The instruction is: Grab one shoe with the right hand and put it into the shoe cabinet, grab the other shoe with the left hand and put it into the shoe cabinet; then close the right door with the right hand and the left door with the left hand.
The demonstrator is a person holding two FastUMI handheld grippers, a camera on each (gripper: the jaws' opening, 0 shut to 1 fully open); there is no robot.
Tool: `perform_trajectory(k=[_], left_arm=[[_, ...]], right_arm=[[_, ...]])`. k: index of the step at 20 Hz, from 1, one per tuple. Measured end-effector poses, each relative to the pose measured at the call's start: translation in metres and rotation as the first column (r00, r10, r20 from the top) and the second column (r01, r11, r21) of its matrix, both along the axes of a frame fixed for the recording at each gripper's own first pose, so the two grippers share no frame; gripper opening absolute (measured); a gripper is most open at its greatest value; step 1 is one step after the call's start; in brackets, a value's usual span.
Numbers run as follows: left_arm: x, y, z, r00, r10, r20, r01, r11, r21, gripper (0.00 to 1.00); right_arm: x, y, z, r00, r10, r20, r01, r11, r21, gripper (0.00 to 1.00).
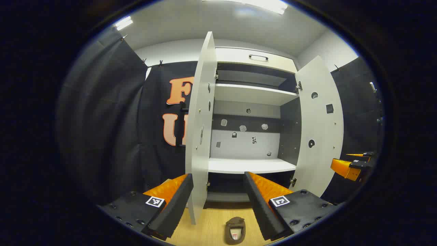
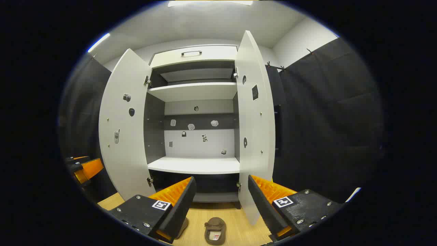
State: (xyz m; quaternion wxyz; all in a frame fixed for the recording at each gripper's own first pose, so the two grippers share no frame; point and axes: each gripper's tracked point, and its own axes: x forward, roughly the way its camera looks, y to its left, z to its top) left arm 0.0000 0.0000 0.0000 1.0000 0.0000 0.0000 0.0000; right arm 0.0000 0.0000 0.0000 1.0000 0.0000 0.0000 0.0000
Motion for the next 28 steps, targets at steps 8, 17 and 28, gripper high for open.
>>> perform_trajectory(k=[8, 17, 28], left_arm=[[-0.003, -0.007, 0.005, 1.0, -0.02, 0.009, 0.02, 1.0, 0.009, 0.97], [-0.011, -0.003, -0.001, 1.0, -0.004, -0.006, 0.004, 1.0, 0.007, 0.99], [-0.02, 0.02, -0.028, 0.997, 0.036, -0.063, -0.034, 0.999, 0.028, 0.99]], right_arm=[[-0.001, 0.004, -0.008, 0.999, 0.01, -0.033, -0.011, 1.0, -0.012, 0.94], [0.008, 0.012, -0.063, 0.989, 0.027, -0.142, -0.032, 0.999, -0.031, 0.94], [0.035, -0.001, -0.27, 0.885, -0.017, -0.465, -0.012, 0.998, -0.058, 0.95]])
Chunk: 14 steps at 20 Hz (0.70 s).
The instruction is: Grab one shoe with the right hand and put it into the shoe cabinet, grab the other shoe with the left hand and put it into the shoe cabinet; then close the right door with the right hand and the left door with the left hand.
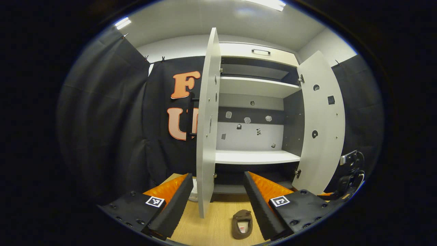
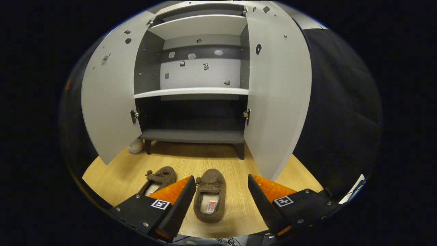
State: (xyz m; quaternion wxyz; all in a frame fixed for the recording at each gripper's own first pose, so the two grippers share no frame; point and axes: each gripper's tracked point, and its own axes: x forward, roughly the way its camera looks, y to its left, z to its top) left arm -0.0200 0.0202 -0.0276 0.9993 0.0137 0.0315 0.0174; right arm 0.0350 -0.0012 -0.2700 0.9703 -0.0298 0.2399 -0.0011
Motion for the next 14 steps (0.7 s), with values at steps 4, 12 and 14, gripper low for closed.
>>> perform_trajectory(k=[4, 12, 14], left_arm=[[-0.002, 0.009, -0.011, 1.0, 0.013, -0.025, -0.013, 1.0, 0.019, 0.97], [-0.009, 0.026, -0.037, 0.994, 0.049, -0.095, -0.044, 0.998, 0.05, 0.97], [-0.01, 0.028, -0.04, 0.994, 0.051, -0.101, -0.046, 0.997, 0.055, 0.97]], right_arm=[[0.014, -0.01, -0.06, 0.993, -0.035, -0.111, 0.035, 0.999, -0.008, 0.95], [0.025, -0.016, -0.138, 0.958, -0.08, -0.274, 0.094, 0.995, 0.038, 0.71], [0.029, -0.016, -0.149, 0.952, -0.086, -0.293, 0.103, 0.994, 0.044, 0.56]])
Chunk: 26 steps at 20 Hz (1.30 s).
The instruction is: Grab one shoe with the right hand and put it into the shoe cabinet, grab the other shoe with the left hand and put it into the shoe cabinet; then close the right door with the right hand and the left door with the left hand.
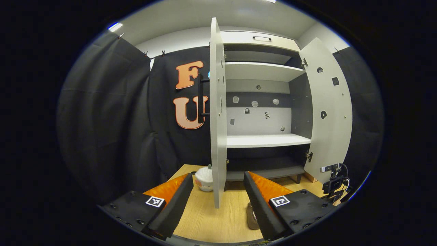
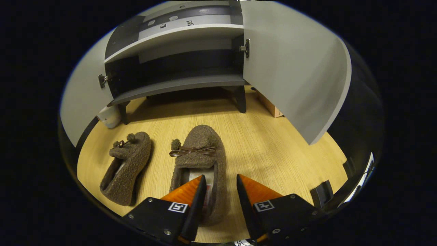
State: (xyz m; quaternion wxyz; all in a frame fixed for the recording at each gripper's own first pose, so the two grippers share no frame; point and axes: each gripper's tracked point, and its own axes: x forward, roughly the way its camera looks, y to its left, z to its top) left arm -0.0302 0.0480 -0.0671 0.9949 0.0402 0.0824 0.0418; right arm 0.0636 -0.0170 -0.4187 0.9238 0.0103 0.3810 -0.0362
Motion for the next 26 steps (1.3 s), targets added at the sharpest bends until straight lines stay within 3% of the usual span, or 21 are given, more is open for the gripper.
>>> perform_trajectory(k=[1, 2, 3, 8, 15, 20, 26], left_arm=[[0.001, 0.001, -0.001, 1.0, 0.003, -0.001, -0.003, 1.0, 0.0, 0.96], [0.001, 0.001, -0.001, 1.0, 0.003, -0.002, -0.003, 1.0, 0.0, 0.97], [0.001, 0.001, -0.002, 1.0, 0.002, -0.003, -0.002, 1.0, 0.0, 0.97], [0.003, -0.001, -0.005, 1.0, -0.006, -0.008, 0.006, 1.0, 0.008, 0.96], [0.006, 0.001, -0.005, 1.0, -0.009, 0.003, 0.009, 1.0, -0.015, 0.96], [0.01, 0.0, -0.006, 1.0, -0.028, 0.007, 0.028, 1.0, -0.01, 0.96], [0.019, -0.004, -0.008, 0.999, -0.045, 0.006, 0.045, 0.999, -0.003, 0.96]], right_arm=[[0.001, 0.003, -0.003, 1.0, -0.003, -0.009, 0.003, 1.0, 0.016, 0.5], [0.002, 0.004, -0.005, 1.0, -0.011, -0.016, 0.011, 1.0, 0.026, 0.34], [0.003, 0.003, -0.007, 1.0, -0.022, -0.022, 0.023, 0.999, 0.024, 0.26], [0.005, -0.002, -0.002, 0.998, -0.056, -0.027, 0.057, 0.998, 0.028, 0.03], [0.018, 0.022, 0.061, 0.998, -0.035, 0.05, 0.031, 0.996, 0.085, 0.01], [0.032, 0.046, 0.136, 0.99, -0.015, 0.139, -0.005, 0.99, 0.141, 0.01], [0.087, 0.081, 0.249, 0.958, -0.018, 0.287, -0.049, 0.973, 0.224, 0.01]])
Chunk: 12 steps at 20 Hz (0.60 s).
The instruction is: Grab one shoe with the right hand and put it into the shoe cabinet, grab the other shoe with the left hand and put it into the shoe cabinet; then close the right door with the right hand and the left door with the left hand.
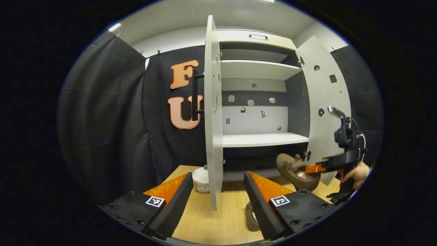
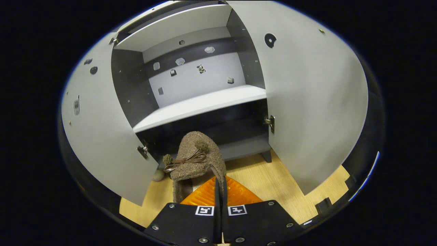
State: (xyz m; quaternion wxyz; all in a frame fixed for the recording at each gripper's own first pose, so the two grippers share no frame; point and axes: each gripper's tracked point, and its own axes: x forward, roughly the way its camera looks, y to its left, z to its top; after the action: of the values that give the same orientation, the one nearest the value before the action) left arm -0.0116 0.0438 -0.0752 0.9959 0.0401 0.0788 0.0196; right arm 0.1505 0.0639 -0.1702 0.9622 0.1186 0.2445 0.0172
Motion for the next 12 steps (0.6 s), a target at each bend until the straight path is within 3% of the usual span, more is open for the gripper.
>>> perform_trajectory(k=[8, 12], left_arm=[[0.013, 0.007, 0.002, 0.999, 0.038, 0.017, -0.038, 0.999, -0.003, 0.97], [0.024, 0.015, 0.0, 0.997, 0.068, 0.02, -0.068, 0.998, -0.008, 0.97]], right_arm=[[0.109, 0.013, 0.127, 0.979, -0.009, 0.205, 0.015, 1.0, -0.025, 0.0], [0.173, 0.017, 0.162, 0.966, -0.032, 0.255, 0.043, 0.998, -0.038, 0.0]])
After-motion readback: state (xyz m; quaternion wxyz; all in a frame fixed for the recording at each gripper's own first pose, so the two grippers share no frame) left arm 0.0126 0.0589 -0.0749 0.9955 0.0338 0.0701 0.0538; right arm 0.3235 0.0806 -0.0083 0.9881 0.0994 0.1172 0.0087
